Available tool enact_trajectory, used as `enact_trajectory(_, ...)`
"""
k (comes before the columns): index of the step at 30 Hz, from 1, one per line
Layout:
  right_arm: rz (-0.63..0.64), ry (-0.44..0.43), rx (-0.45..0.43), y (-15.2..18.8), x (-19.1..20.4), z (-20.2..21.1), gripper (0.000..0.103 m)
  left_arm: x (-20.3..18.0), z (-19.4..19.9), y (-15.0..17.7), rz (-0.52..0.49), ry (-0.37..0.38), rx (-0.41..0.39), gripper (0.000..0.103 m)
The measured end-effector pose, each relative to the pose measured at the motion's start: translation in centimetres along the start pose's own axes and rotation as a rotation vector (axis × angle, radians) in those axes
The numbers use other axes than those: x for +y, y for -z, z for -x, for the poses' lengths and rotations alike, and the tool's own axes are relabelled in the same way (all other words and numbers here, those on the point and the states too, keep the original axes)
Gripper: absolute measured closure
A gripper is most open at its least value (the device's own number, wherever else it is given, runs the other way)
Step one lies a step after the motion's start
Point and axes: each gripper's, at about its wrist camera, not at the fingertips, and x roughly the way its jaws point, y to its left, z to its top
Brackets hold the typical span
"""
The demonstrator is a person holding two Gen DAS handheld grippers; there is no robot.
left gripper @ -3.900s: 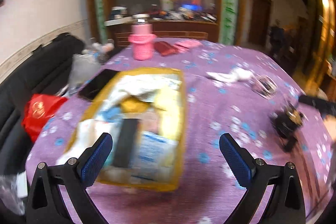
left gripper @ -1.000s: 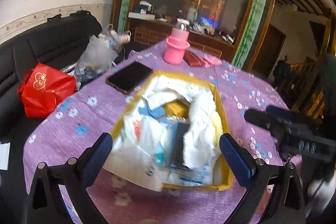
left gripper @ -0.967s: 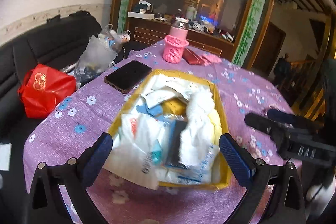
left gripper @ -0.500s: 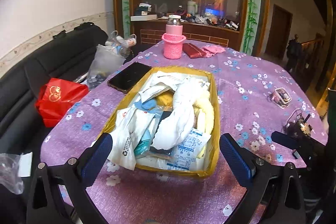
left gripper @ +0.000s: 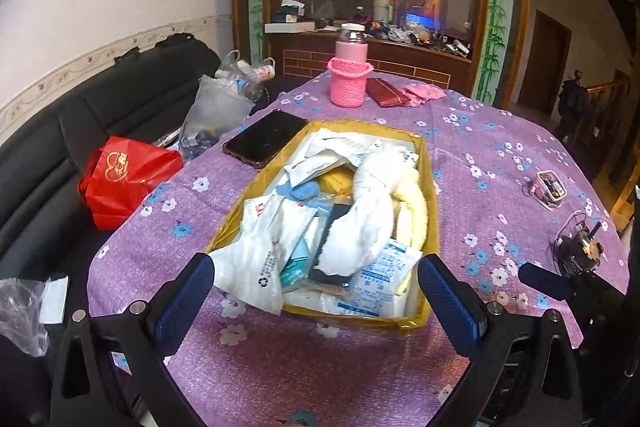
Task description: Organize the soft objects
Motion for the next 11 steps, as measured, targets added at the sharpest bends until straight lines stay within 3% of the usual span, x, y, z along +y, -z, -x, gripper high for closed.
enact_trajectory(7,0.011,0.002,0.011,-0.1,0.6,-0.4,0.016,1.2,-0.5,0.2,0.035,-0.013,0.003,0.000)
enact_trajectory(11,0.013,-0.003,0.018,-0.1,0.7,-0.6,0.016,1.3,-1.0,0.2,0.048,0.027,0.038,0.000)
